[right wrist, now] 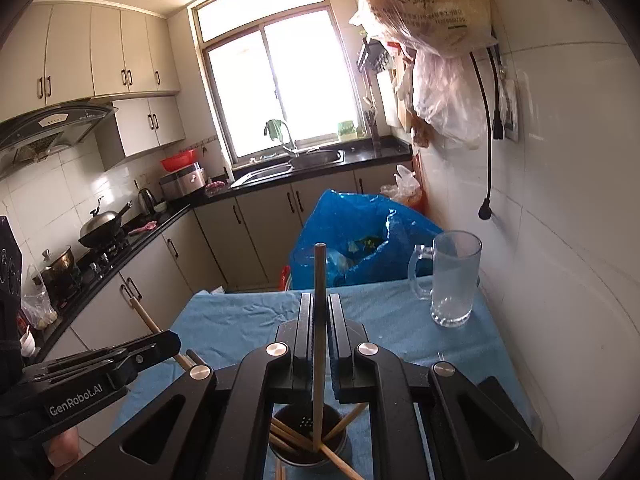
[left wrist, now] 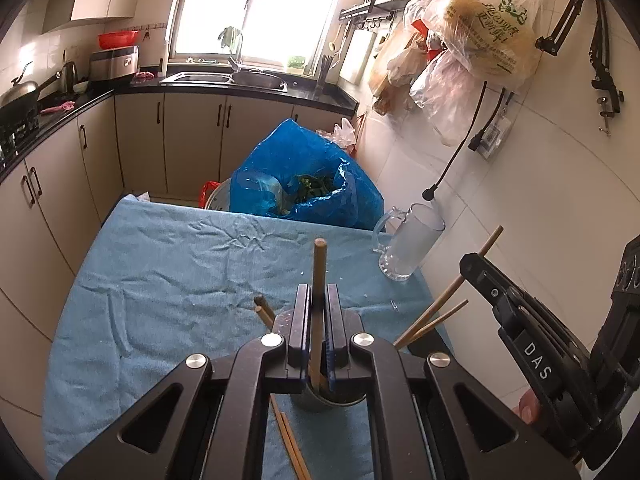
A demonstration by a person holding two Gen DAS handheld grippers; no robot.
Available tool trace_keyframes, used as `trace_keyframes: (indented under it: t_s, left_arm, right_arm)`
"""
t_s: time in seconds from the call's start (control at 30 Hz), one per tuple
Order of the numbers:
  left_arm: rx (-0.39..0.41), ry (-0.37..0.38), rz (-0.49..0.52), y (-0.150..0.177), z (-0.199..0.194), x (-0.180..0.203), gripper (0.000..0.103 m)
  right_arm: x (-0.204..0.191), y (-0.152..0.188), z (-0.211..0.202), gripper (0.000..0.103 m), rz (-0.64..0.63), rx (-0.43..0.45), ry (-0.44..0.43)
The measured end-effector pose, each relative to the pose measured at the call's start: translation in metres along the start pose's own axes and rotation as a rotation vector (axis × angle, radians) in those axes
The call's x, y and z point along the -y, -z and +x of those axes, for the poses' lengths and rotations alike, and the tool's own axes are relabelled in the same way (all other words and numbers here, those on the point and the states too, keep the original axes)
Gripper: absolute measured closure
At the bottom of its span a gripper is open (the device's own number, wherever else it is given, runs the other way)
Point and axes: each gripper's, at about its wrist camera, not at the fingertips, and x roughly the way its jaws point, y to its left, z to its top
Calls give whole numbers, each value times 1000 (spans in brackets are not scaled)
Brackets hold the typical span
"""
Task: Organize utensils
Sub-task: 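Lower both chopsticks into the black cup and open both tools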
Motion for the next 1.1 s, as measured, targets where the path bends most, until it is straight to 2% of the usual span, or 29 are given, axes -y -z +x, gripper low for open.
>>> trace_keyframes:
  t_s: [0.2, 0.27, 0.33, 0.4, 0.43, 0.63, 0.73, 0.83, 1.1]
  left_arm:
    - [-6, 0, -16, 4, -4, -6, 97]
    - [-10, 3, -22, 4, -6, -8, 97]
    - [-10, 2, -26, 6, -8, -9, 95]
    - [-9, 5, -30, 7, -12, -10, 86]
    - [-7, 6, -32, 8, -13, -11, 85]
    - [-3, 22, -34, 17, -27, -11, 82]
    - [14, 27, -30, 25, -39, -13, 74]
    - [33, 31, -23, 34, -54, -14, 73]
    - [48, 51, -20, 60, -85, -16, 71]
  right_arm:
    - [2, 6, 2, 95, 9, -27, -7]
    - [2, 7, 1, 89, 12, -33, -14]
    - [1, 6, -1, 83, 18, -34, -17]
    - [0, 6, -5, 83, 20, -27, -25]
    - [-1, 7, -7, 83, 18, -24, -26]
    - [1, 9, -32, 82, 35, 11, -33]
    - [4, 10, -51, 80, 46, 42, -39]
    - [10, 14, -70, 75, 72, 74, -46]
    - [13, 34, -105, 75, 109, 85, -100]
